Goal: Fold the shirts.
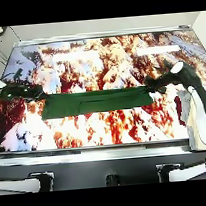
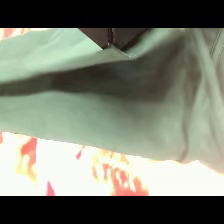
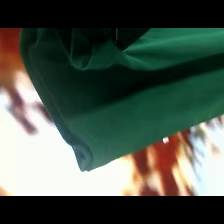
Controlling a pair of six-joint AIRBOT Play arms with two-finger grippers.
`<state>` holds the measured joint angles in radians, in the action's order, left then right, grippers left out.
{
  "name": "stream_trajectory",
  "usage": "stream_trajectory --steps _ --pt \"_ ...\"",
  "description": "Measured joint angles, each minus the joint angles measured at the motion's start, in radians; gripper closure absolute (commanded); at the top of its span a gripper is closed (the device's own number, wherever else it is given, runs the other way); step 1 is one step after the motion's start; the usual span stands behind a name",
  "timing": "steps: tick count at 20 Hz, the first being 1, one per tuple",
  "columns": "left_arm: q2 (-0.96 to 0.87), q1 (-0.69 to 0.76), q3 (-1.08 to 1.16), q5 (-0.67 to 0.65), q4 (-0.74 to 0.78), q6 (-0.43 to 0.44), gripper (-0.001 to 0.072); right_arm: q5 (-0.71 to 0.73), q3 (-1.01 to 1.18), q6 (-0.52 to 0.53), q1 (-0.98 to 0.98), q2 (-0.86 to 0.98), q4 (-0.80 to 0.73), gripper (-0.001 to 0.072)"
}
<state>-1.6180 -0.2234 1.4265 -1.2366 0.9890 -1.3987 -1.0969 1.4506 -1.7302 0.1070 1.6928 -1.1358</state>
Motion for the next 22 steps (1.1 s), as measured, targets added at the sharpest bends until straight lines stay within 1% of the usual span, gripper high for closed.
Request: stream_trajectory --steps 3,4,5,6,7,10,14,16,20,21,22 --pt "-0.118 0.005 0.067 -0.060 0.002 -0.015 0.0679 0.000 0.035 -0.023 -0.009 0.080 -0.013 0.0666" --pt "-0.143 0.005 0.079 -0.069 0.003 -0.016 0.0669 0.000 0.041 -0.026 -0.011 0.095 -0.018 0.0648" --pt "-0.162 0.004 0.087 -0.081 0.005 -0.017 0.0551 0.001 0.046 -0.031 -0.012 0.104 -0.024 0.0504" --pt "-0.175 0.002 0.094 -0.088 0.005 -0.019 0.0348 -0.001 0.051 -0.032 -0.012 0.111 -0.026 0.0264" --pt "-0.182 0.000 0.098 -0.094 0.005 -0.022 0.0299 -0.010 0.055 -0.032 -0.008 0.114 -0.027 0.0087" --pt "-0.175 -0.016 0.106 -0.127 0.003 -0.022 0.0311 -0.070 0.063 0.020 0.038 0.103 -0.018 0.0037" --pt "-0.099 -0.031 0.109 -0.149 0.002 0.000 0.0311 -0.178 0.066 0.086 0.130 0.102 0.005 0.0033" --pt "-0.048 -0.034 0.109 -0.155 -0.004 0.006 0.0312 -0.207 0.066 0.111 0.150 0.122 0.038 0.0033" --pt "0.052 -0.032 0.109 -0.159 -0.030 0.012 0.0311 -0.248 0.068 0.135 0.149 0.179 0.155 0.0042" --pt "0.074 -0.028 0.109 -0.162 -0.041 0.012 0.0311 -0.247 0.069 0.140 0.141 0.193 0.188 0.0053" --pt "0.095 -0.023 0.109 -0.162 -0.056 0.013 0.0311 -0.238 0.069 0.140 0.135 0.203 0.211 0.0207"
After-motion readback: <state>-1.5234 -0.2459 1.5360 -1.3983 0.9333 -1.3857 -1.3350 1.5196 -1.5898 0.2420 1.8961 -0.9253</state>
